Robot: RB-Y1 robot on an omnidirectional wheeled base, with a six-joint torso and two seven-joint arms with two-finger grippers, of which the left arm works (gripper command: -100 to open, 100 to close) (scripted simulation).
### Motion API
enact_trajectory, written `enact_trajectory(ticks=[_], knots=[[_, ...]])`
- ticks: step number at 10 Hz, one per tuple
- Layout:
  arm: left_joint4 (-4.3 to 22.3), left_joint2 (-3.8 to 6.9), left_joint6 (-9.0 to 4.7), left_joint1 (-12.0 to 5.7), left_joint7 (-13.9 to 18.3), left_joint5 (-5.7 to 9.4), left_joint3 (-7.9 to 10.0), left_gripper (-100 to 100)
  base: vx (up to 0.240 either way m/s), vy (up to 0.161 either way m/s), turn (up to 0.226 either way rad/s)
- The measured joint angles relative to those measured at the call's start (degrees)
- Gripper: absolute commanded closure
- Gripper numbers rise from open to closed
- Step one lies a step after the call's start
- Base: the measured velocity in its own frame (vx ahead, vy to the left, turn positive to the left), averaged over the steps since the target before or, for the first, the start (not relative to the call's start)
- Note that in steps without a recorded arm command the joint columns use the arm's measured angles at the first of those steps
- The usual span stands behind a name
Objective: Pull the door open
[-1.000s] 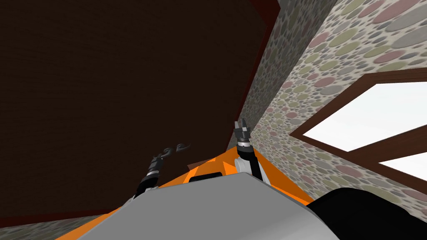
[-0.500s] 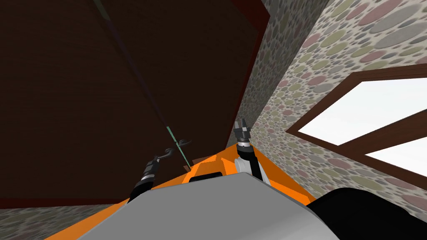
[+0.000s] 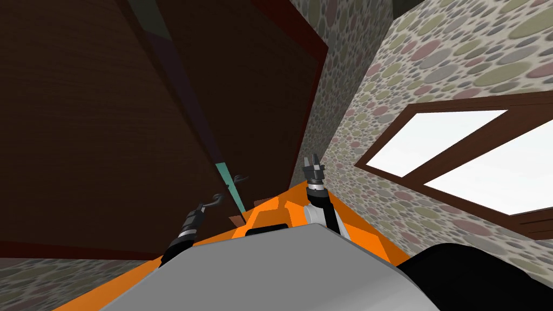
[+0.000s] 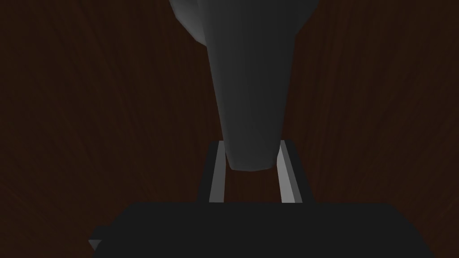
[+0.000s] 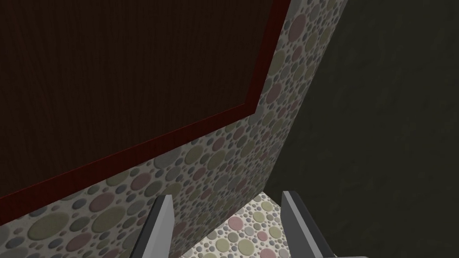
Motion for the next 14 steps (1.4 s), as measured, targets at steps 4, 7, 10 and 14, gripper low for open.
enact_trajectory(ticks=[4,7,10,14], knots=[[-1.4,-0.04,-0.18,0.61,0.8,-0.55,-1.07,100,-0.051,0.016,-0.062],[-3.9,0.03,0.02,1.43,2.0,-1.29,-2.53,100,-0.056,0.042,-0.048],[-3.8,1.04,-1.1,2.08,2.8,-1.54,-2.93,100,-0.177,0.025,-0.145],[-3.5,2.4,-4.99,4.88,5.4,-2.69,-5.08,100,-0.219,0.052,-0.137]])
